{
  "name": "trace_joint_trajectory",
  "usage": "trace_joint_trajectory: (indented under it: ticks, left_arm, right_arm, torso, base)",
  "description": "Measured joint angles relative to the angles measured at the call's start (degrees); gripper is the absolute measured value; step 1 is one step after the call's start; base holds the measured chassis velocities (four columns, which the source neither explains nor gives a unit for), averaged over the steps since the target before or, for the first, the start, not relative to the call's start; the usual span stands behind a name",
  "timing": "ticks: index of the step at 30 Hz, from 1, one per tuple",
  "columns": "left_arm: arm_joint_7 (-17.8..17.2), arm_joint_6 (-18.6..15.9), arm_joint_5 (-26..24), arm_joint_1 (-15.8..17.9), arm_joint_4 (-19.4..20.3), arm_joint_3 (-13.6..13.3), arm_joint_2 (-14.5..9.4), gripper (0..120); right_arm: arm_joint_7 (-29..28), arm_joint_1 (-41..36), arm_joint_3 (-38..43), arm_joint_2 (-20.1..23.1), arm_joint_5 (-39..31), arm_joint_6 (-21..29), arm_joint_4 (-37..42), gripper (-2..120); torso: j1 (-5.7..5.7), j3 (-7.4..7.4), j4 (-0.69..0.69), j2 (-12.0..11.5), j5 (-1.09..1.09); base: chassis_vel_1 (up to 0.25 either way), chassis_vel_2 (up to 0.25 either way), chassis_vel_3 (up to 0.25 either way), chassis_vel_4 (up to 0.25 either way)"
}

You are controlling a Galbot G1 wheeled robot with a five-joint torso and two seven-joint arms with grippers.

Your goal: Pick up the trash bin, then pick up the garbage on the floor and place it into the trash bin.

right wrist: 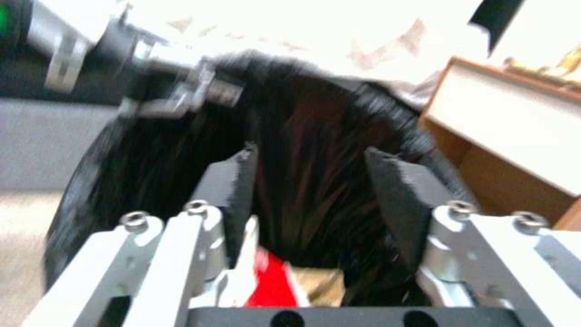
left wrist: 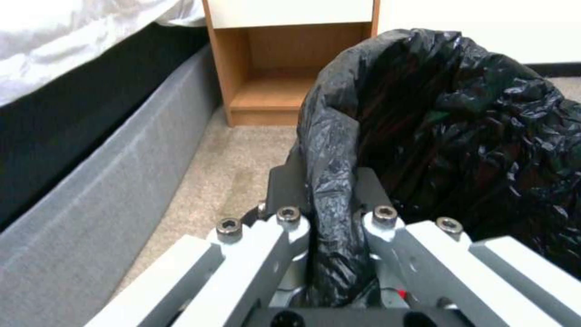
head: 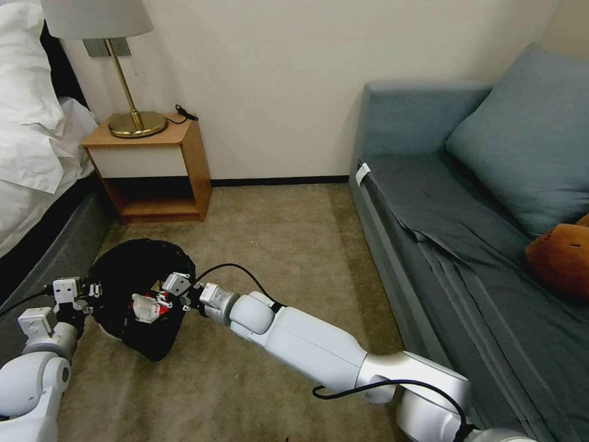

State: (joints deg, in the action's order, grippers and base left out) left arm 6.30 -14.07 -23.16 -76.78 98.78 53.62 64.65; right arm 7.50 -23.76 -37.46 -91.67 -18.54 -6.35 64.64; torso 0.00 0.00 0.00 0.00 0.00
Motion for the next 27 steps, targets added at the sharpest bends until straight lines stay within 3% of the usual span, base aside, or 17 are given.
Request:
trace_joint_trajectory:
  ticks: [2, 6, 8, 11, 18, 19, 20, 23, 27]
  left_arm:
    - [-0.9, -1.2, -3.4, 0.5, 0.1, 0.2, 0.1, 4]
    - [-1.7, -2.3, -6.1, 0.8, 0.6, 0.3, 0.1, 4]
    - [-2.6, -3.5, -9.8, 1.7, 0.8, 0.6, 0.2, 4]
    - [-4.0, -4.6, -14.1, 2.9, 0.3, 1.0, 0.7, 4]
    - [-6.5, -6.0, -20.3, 5.3, -1.1, 1.8, 2.3, 4]
    - [-9.1, -6.6, -22.6, 6.9, -2.2, 2.3, 3.7, 4]
    - [-9.1, -6.6, -22.6, 6.9, -2.2, 2.3, 3.7, 4]
    - [-15.2, -8.4, -25.4, 9.2, -4.8, 2.8, 5.4, 4]
    - [-16.9, -8.9, -26.7, 9.7, -6.3, 3.0, 5.4, 4]
  right_arm:
    - [-1.8, 0.4, 1.9, 0.1, -0.6, 0.2, 1.5, 63]
    - [-3.0, 0.8, 3.9, 0.2, -0.8, 1.1, 2.7, 72]
    - [-4.7, 1.3, 7.3, 0.3, -1.3, 2.6, 4.0, 86]
    - [-5.7, 1.4, 10.2, 0.5, -1.7, 3.4, 4.5, 95]
    - [-6.7, 0.8, 14.6, 2.2, -1.9, 4.2, 4.7, 100]
    - [-7.0, -0.7, 16.1, 4.8, -1.4, 4.7, 5.2, 100]
    - [-7.0, -0.7, 16.1, 4.8, -1.4, 4.7, 5.2, 100]
    - [-7.0, -4.6, 17.4, 9.5, 1.8, 5.0, 7.1, 100]
    - [-6.9, -6.7, 18.4, 11.2, 3.3, 5.0, 8.1, 100]
  torso:
    - [0.00, 0.00, 0.00, 0.0, 0.00]
    - [0.00, 0.00, 0.01, 0.0, 0.00]
    - [0.00, 0.00, 0.00, 0.0, 0.01]
    - [0.00, 0.00, 0.01, 0.0, 0.00]
    - [0.00, 0.00, 0.00, 0.0, 0.01]
    - [0.00, 0.01, -0.01, 0.0, 0.01]
    - [0.00, 0.01, -0.01, 0.0, 0.01]
    - [0.00, 0.00, -0.03, 0.0, 0.01]
    - [0.00, 0.01, 0.00, 0.0, 0.02]
  base:
    - [0.000, 0.000, 0.000, 0.000]
    - [0.000, 0.000, 0.000, 0.000]
    - [0.000, 0.000, 0.000, 0.000]
    - [0.000, 0.000, 0.000, 0.000]
    - [0.000, 0.000, 0.000, 0.000]
    - [0.000, 0.000, 0.000, 0.000]
    - [0.000, 0.000, 0.000, 0.000]
    - [0.000, 0.000, 0.000, 0.000]
    - [0.000, 0.000, 0.000, 0.000]
